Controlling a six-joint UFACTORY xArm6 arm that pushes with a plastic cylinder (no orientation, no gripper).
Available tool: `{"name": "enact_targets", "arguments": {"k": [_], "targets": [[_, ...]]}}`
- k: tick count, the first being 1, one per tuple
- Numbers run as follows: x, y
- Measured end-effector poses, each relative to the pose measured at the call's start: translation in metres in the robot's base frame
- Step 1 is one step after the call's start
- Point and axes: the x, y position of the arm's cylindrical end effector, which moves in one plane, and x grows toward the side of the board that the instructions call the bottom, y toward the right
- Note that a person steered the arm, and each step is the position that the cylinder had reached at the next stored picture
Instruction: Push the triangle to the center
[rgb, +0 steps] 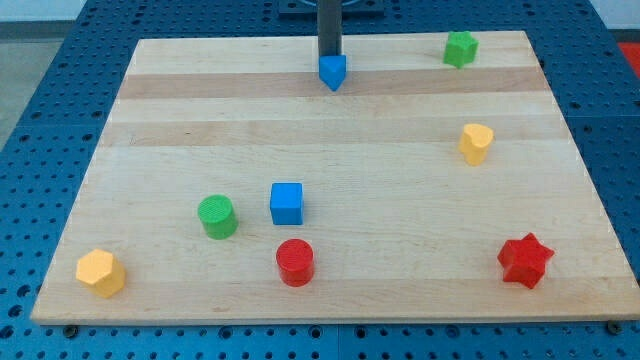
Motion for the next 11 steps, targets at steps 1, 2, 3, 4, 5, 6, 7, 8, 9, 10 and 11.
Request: {"name": "enact_targets", "arguments": {"k": [1, 2, 3, 4, 5, 6, 7, 8, 9, 10, 11], "targets": [[0.008, 0.001], [0.022, 0.001], [0.043, 0.005], [0.05, 0.021], [0.05, 0.027], [0.05, 0.027], [0.069, 0.023], [0.094, 0.02], [0.116, 0.008], [0.138, -0.014], [0.173, -0.034]]}}
